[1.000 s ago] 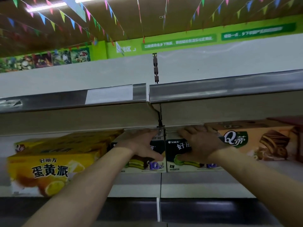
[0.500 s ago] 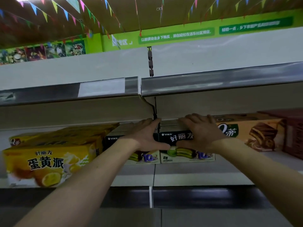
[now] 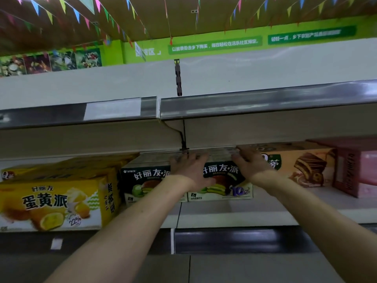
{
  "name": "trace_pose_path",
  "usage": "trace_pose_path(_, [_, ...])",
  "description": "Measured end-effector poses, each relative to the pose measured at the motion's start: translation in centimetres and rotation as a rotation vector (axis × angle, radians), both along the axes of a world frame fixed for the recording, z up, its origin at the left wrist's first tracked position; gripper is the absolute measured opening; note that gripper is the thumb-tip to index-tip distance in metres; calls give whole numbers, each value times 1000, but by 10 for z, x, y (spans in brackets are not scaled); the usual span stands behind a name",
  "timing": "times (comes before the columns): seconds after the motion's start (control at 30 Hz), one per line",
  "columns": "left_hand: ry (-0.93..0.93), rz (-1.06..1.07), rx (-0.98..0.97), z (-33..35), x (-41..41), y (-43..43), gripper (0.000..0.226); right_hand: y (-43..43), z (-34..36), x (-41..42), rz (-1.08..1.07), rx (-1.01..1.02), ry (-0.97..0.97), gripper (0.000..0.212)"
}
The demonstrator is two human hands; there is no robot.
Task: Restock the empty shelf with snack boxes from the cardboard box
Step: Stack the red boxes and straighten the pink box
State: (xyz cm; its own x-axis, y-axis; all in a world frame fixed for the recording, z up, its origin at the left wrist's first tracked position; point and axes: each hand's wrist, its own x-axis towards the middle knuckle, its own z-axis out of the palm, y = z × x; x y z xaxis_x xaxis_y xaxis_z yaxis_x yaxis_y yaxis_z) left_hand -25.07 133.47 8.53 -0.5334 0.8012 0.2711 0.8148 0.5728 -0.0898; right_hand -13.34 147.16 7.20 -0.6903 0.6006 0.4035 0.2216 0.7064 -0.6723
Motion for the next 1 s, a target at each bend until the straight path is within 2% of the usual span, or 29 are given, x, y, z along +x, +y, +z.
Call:
trace_pose_path(0.2, [1,15,22,-1,1,-2,80,-13,1,0,-36,127,-117,50])
trace_pose_path(0.27, [-4,35,30,-2,1,-2,83,-17,5,6,-100,274,-174,58])
trace_pose_path(0.37, [-36,17,45,-1,5,-6,88,-27,3,7,-81,493,-382,67])
trace_pose_path(0.43, [-82,-23,87,4,8,-14,91,-33,5,5,-105,544,-486,70])
trace_pose_path(0.53, [-65,-21,143,17,11,-32,89,-50,18,1,-102,597,-424,66])
trace_pose_path(0.73, [-43,107,140,35,11,-86,81,-106,28,-20,159,590,-242,63])
trace_pose_path(1.0, [-12,250,163,46,-27,-179,81,-171,34,-50,330,575,-234,71])
